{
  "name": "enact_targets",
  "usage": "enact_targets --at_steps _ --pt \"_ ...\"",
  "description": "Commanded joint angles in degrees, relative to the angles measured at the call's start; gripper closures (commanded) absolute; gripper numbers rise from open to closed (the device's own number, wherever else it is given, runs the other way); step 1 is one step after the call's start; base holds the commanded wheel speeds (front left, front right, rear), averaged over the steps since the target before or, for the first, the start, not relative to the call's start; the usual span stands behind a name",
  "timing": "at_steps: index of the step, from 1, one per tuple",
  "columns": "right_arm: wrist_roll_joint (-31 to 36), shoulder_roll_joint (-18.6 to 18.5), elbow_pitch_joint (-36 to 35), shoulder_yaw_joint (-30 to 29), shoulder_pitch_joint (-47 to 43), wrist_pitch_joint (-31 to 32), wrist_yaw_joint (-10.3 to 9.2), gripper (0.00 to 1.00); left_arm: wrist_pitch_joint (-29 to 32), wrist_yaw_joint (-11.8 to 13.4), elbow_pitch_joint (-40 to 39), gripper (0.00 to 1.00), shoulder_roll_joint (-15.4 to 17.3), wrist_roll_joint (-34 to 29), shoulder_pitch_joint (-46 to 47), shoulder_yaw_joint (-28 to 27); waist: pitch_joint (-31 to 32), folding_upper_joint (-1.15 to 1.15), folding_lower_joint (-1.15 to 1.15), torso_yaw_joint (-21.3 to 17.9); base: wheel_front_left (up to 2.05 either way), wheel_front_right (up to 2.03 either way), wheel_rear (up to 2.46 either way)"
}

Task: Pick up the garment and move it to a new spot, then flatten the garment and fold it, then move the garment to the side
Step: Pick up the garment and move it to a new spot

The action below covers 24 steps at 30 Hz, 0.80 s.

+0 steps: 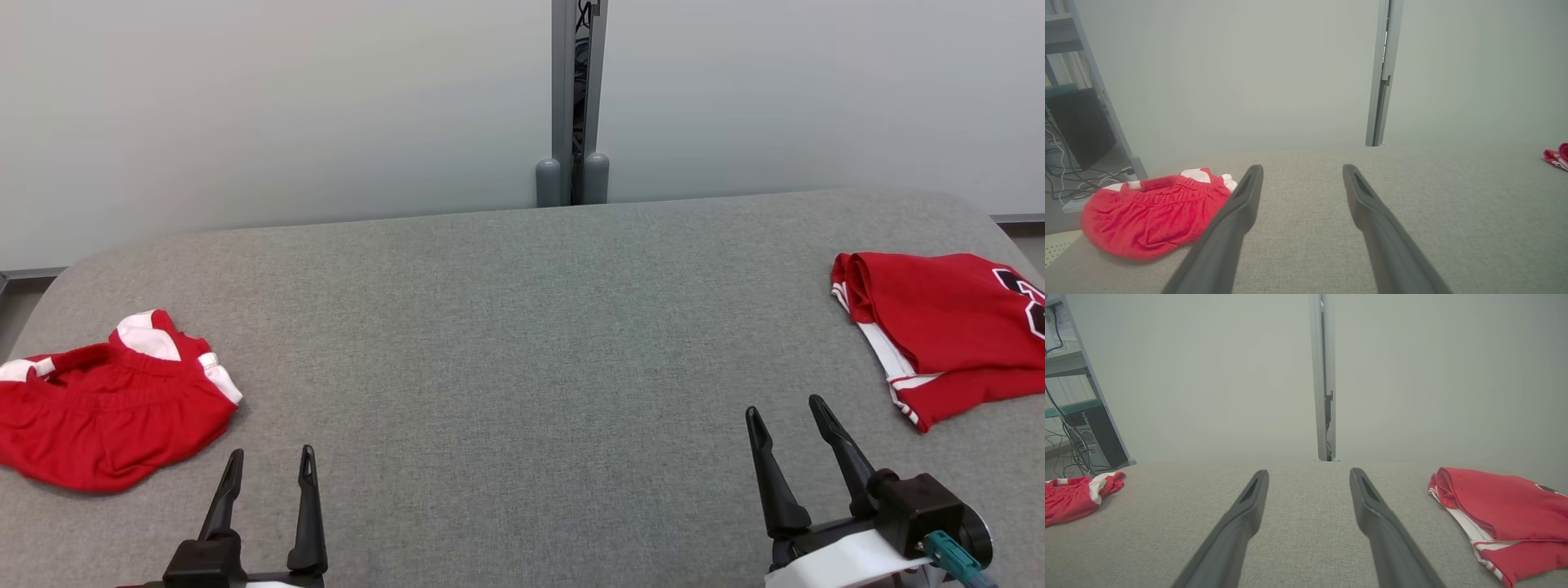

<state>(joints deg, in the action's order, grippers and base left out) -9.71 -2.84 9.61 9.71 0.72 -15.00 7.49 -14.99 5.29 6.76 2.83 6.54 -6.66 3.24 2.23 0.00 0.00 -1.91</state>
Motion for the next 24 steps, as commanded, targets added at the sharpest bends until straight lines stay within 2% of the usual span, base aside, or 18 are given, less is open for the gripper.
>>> enact_targets --at_steps 1,7,24 --pt "-0.13 -0.17 0.02 -0.02 -0.42 -0.28 0.02 0.0 -0.21 -0.17 0.11 0.0 0.17 -0.28 0.19 -0.21 0.01 0.0 0.0 0.18 0.0 0.0 0.0" --pt "-0.45 -0.16 0.23 0.62 -0.69 -0.28 0.02 0.0 -0.21 -0.01 -0.09 0.0 0.19 -0.5 0.69 -0.42 -0.1 0.0 0.0 2.47 0.0 0.0 0.0" --pt "-2.05 -0.19 0.12 3.34 0.52 -0.29 0.02 0.0 -0.21 0.41 -2.72 0.0 0.17 -0.25 0.22 -1.54 -1.14 0.0 0.0 14.55 0.0 0.0 0.0"
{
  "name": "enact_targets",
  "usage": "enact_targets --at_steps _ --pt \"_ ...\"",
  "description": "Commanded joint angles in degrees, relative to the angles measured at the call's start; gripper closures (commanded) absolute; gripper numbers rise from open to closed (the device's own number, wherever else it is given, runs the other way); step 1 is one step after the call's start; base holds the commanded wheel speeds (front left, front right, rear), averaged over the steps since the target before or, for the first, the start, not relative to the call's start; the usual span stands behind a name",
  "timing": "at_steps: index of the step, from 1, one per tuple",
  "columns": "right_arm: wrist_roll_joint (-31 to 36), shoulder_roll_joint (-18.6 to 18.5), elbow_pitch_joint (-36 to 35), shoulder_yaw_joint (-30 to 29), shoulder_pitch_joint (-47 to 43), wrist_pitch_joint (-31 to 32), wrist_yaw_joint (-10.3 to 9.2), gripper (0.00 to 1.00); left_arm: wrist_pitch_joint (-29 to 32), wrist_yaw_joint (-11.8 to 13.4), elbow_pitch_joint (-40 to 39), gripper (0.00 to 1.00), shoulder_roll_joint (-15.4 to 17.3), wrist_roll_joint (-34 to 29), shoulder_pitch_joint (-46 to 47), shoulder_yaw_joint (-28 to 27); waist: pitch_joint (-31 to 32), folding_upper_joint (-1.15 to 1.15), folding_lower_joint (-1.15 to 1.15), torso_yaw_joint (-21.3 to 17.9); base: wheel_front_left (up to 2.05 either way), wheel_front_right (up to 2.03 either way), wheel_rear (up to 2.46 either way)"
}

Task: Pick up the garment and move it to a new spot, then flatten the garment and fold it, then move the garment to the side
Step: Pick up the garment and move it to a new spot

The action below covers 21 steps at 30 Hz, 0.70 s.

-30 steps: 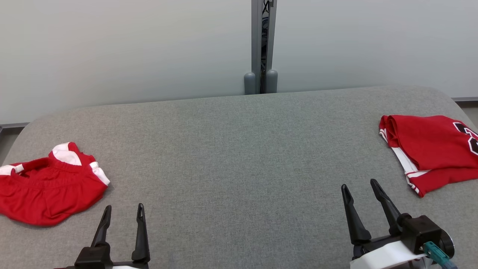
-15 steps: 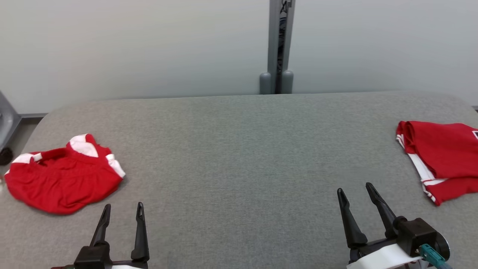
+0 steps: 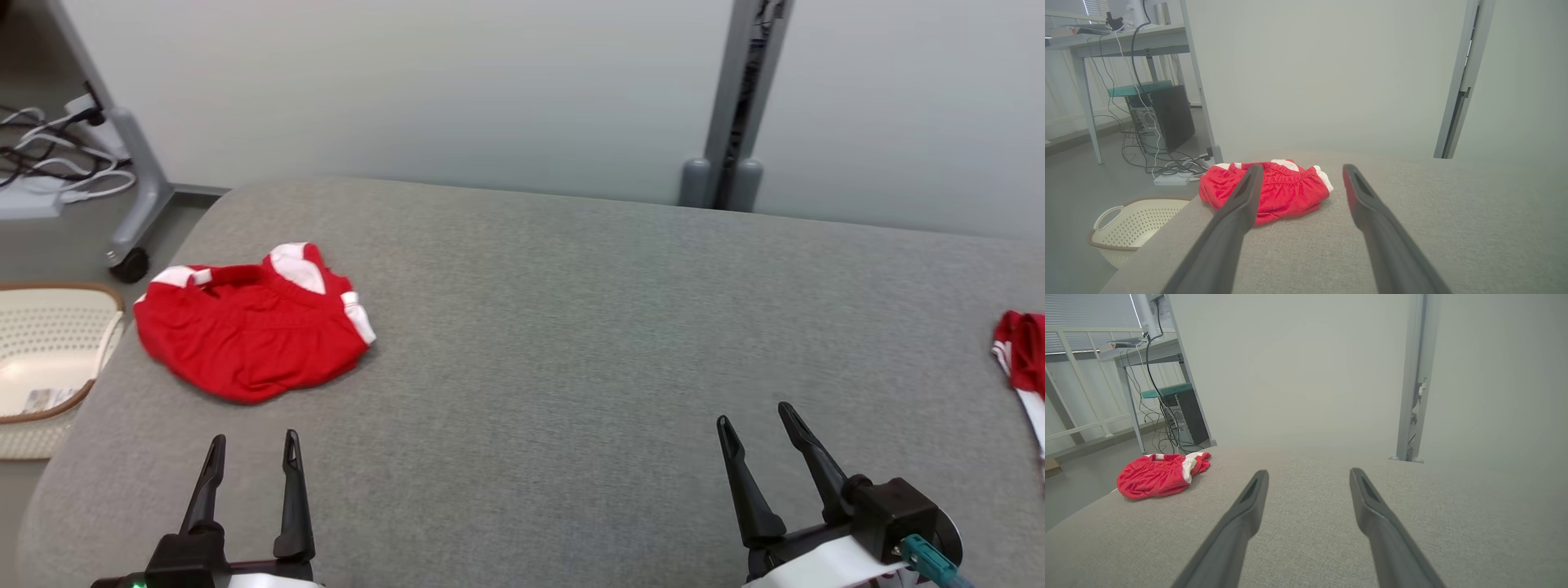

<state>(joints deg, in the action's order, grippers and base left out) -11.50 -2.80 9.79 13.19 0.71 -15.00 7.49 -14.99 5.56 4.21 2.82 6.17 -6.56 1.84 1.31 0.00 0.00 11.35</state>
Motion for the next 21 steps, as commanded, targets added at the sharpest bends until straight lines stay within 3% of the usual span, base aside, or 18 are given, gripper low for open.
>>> enact_targets --at_steps 1,10,21 --pt "-0.31 -0.23 -0.1 -0.05 0.6 -0.29 0.02 0.0 -0.21 0.2 -0.34 0.0 0.2 0.23 0.04 -0.21 -0.3 0.0 0.0 1.91 0.0 0.0 0.0" --pt "-0.49 -0.25 0.43 0.55 0.67 -0.29 0.02 0.0 -0.21 0.64 -0.74 0.0 0.18 0.94 -0.44 -0.65 -0.59 0.0 0.0 5.95 0.0 0.0 0.0" --pt "0.21 -0.25 0.73 0.93 0.51 -0.28 0.02 0.0 -0.21 1.01 -0.62 0.0 0.19 2.39 -0.67 -1.46 -0.82 0.0 0.0 6.6 0.0 0.0 0.0"
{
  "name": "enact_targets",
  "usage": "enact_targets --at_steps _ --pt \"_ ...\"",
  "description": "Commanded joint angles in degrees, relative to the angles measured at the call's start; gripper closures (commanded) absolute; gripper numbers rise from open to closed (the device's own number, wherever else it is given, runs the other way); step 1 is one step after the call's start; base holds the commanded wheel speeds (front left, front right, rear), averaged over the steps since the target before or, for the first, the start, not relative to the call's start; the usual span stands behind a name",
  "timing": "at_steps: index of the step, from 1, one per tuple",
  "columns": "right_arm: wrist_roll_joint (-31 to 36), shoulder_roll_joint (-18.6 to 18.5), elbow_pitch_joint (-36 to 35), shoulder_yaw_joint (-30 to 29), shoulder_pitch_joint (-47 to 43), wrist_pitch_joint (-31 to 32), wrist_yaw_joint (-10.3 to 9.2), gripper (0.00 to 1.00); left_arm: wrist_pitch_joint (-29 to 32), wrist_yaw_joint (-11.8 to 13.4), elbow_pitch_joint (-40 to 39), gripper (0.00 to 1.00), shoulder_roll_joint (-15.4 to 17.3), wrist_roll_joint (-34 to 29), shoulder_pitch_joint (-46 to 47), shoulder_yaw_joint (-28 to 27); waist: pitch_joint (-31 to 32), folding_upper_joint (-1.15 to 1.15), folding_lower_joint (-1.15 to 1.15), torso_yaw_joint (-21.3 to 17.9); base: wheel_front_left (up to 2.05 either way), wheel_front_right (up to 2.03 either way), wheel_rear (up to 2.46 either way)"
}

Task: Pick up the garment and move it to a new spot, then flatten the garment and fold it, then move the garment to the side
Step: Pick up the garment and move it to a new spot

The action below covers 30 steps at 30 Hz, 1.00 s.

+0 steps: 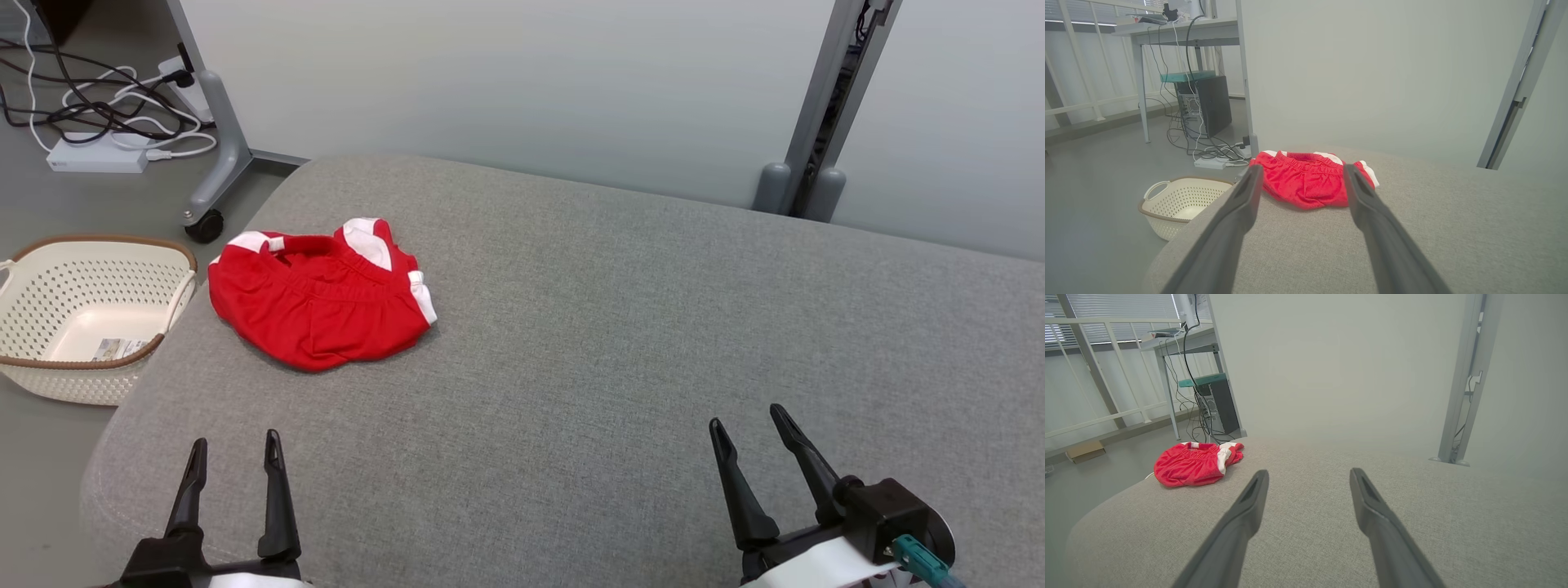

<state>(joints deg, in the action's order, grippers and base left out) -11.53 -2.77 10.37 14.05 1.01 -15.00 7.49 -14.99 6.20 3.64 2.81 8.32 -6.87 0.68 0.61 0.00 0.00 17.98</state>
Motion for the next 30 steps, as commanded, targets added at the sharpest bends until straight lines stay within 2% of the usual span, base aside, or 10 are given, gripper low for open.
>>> enact_targets --at_steps 1,6,9,19,25,30 --pt "0.37 -0.27 0.13 0.07 0.28 -0.28 0.02 0.0 -0.21 0.29 -0.01 0.0 0.19 0.48 -0.19 -0.32 -0.29 0.0 0.0 -0.05 0.0 0.0 0.0" --pt "-0.1 -0.26 -0.13 -0.13 1.36 -0.29 0.02 0.0 -0.21 -0.17 0.34 0.0 0.2 1.88 1.5 -0.79 -2.26 0.0 0.0 -0.35 0.0 0.0 0.0" --pt "-0.02 -0.84 -0.68 -0.15 2.43 -0.29 0.02 0.0 -0.21 0.47 -0.06 0.0 0.19 2.92 2.84 -0.27 -4.33 0.0 0.0 -0.24 0.0 0.0 0.0" --pt "1.04 -5.55 -1.65 1.43 8.51 -0.28 0.02 0.0 -0.21 0.58 2.14 0.0 0.19 7.61 14.32 1.06 -14.76 0.0 0.0 0.8 0.0 0.0 0.0" --pt "1.52 -7.91 -1.89 1.77 11.64 -0.29 0.02 0.0 -0.21 -0.34 6.26 0.0 0.2 7.89 23.61 1.4 -19.41 0.0 0.0 0.62 0.0 0.0 0.0" --pt "1.76 -9.48 -2.14 1.78 12.97 -0.28 0.02 0.0 -0.21 -1.16 13.48 0.0 0.25 8.35 32.22 0.04 -21.89 0.0 0.0 -0.26 0.0 0.0 0.0"
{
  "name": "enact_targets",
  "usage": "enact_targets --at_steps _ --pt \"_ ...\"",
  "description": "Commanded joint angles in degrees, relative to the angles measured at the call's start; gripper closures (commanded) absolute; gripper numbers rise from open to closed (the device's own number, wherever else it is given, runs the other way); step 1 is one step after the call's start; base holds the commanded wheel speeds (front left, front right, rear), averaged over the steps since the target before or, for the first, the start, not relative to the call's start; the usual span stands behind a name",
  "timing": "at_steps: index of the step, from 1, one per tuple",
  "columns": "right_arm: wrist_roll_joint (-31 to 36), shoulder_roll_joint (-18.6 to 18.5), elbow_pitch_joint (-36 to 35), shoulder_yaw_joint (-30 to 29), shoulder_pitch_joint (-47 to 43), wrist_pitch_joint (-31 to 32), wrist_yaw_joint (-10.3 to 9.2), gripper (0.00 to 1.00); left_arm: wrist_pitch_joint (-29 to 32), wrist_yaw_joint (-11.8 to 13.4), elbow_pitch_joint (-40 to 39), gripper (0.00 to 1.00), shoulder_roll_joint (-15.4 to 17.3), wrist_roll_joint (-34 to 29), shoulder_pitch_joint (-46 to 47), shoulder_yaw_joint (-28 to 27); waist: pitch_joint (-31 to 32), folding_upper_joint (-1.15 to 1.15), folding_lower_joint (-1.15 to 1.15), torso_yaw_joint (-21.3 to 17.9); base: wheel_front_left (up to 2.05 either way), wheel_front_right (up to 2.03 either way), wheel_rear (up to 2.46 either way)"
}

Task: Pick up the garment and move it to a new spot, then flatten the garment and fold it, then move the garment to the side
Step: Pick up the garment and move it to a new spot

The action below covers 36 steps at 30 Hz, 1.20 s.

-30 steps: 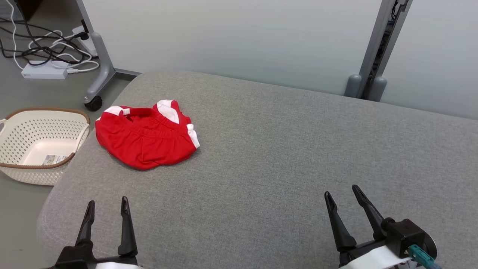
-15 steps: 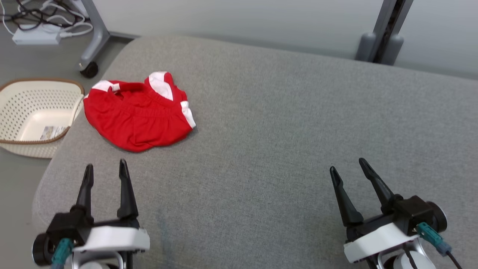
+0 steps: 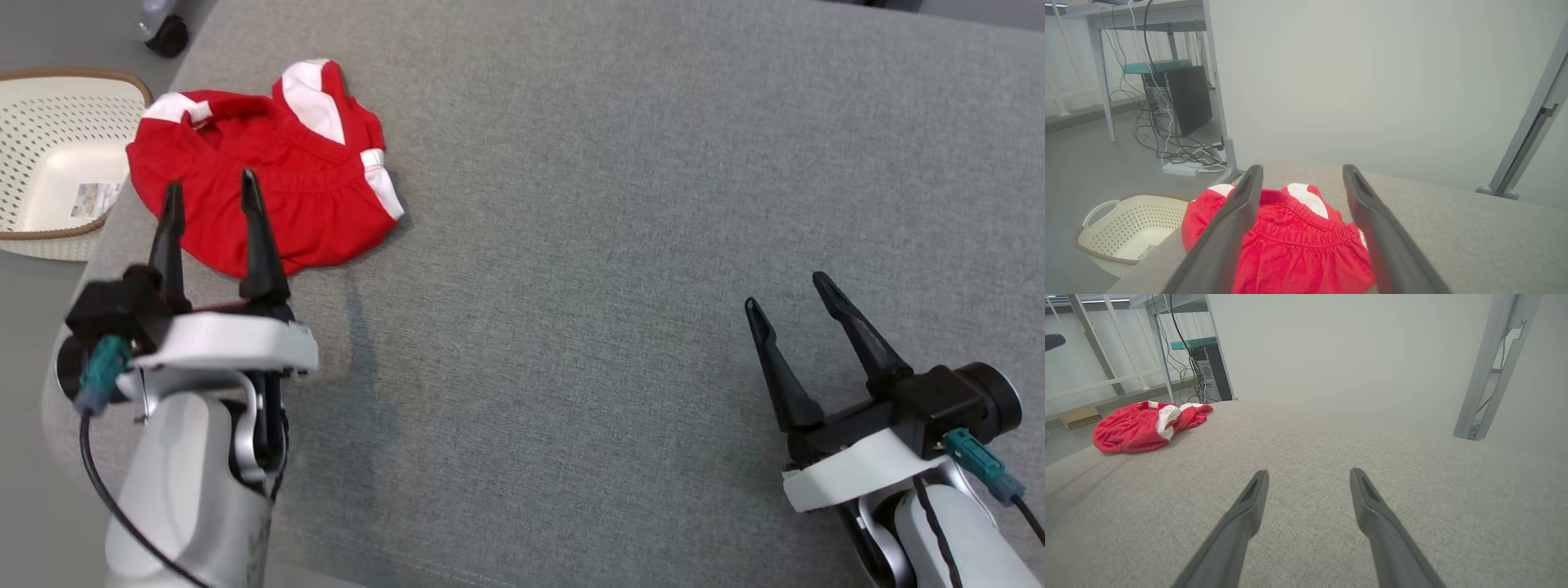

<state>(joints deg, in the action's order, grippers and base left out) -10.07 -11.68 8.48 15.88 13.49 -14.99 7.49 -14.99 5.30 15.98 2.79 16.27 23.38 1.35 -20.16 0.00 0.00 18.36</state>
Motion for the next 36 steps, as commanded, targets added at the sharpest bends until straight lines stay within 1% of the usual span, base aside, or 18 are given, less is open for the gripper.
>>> enact_targets --at_steps 1,3,5,6,10,13,14,18,23,27,28,30,31,32,36 --pt "0.29 -0.71 -0.35 -0.2 0.79 -0.3 0.02 0.0 -0.2 -0.27 3.81 0.0 0.25 -0.13 3.63 -0.8 -1.53 0.0 0.0 -0.92 0.0 0.0 0.0" --pt "0.37 -0.93 -0.52 -0.57 1.18 -0.29 0.02 0.0 -0.15 -0.75 8.84 0.0 0.25 1.17 7.64 -1.48 -2.22 0.0 0.0 -1.38 0.0 0.0 0.0" --pt "0.5 -0.97 -0.81 -0.71 1.4 -0.3 0.02 0.0 -0.02 -0.66 15.59 0.0 0.46 1.41 11.49 -1.98 -2.89 0.0 0.0 -1.88 0.0 0.0 0.0" --pt "0.5 -0.97 -0.81 -0.71 1.4 -0.3 0.02 0.0 -0.02 -0.66 15.59 0.0 0.46 1.41 11.49 -1.98 -2.89 0.0 0.0 -1.88 0.0 0.0 0.0" --pt "0.89 -1.31 -1.35 -0.62 2.01 -0.3 0.02 0.0 3.55 -1.17 26.97 0.0 1.5 3.41 19.93 -3.02 -4.39 0.0 0.0 -2.68 0.0 0.0 0.0" --pt "1.23 -1.61 -1.44 -0.31 2.61 -0.29 0.02 0.0 7.61 -1.43 34.25 0.0 2.46 4.66 24.9 -3.56 -5.5 0.0 0.0 -3.42 0.0 0.0 0.0" --pt "1.19 -1.82 -1.52 0.01 3.07 -0.29 0.02 0.0 10.99 -1.67 38.78 0.0 3.32 5.45 27.98 -3.83 -6.23 0.0 0.0 -3.96 0.0 0.0 0.0" --pt "1.32 -2.21 -1.55 0.18 3.9 -0.3 0.02 0.0 18.64 -3.85 46.22 0.0 4.46 6.14 32.85 -2.88 -7.21 0.0 0.0 -4.83 0.0 0.0 0.0" --pt "1.47 -1.62 -1.51 0.34 4.55 -0.3 0.02 0.0 28.0 -5.7 53.22 0.0 5.17 7.06 36.4 -2.22 -7.6 0.0 0.0 -5.95 0.0 0.0 0.0" --pt "1.21 -0.96 -1.44 0.39 4.98 -0.29 0.02 0.0 34.31 -7.16 56.2 0.0 5.11 6.98 36.31 -1.01 -7.73 0.0 0.0 -7.01 0.0 0.0 0.0" --pt "1.17 -0.8 -1.4 0.38 5.11 -0.3 0.02 0.0 35.19 -7.49 56.58 0.0 5.14 6.55 36.08 -0.55 -7.75 0.0 0.0 -7.25 0.0 0.0 0.0" --pt "1.11 -0.37 -1.54 0.35 5.38 -0.3 0.02 0.0 35.06 -7.17 56.86 0.0 5.7 6.11 36.06 0.0 -7.83 0.0 0.0 -7.71 0.0 0.0 0.0" --pt "1.1 -0.2 -1.59 0.33 5.56 -0.3 0.02 0.0 34.99 -7.4 56.95 0.02 5.83 5.78 36.01 0.37 -7.84 0.0 0.0 -7.9 0.0 0.0 0.0" --pt "1.07 -0.07 -1.63 0.33 5.63 -0.3 0.02 0.0 33.94 -7.56 56.86 1.0 6.03 5.47 35.99 0.67 -7.81 0.0 0.0 -8.05 0.0 0.0 0.0" --pt "0.95 0.56 -1.25 0.37 5.33 -0.29 0.02 0.0 28.15 -7.68 55.76 1.0 7.28 5.42 35.38 0.9 -7.2 0.0 0.0 -8.58 0.0 0.0 0.0"
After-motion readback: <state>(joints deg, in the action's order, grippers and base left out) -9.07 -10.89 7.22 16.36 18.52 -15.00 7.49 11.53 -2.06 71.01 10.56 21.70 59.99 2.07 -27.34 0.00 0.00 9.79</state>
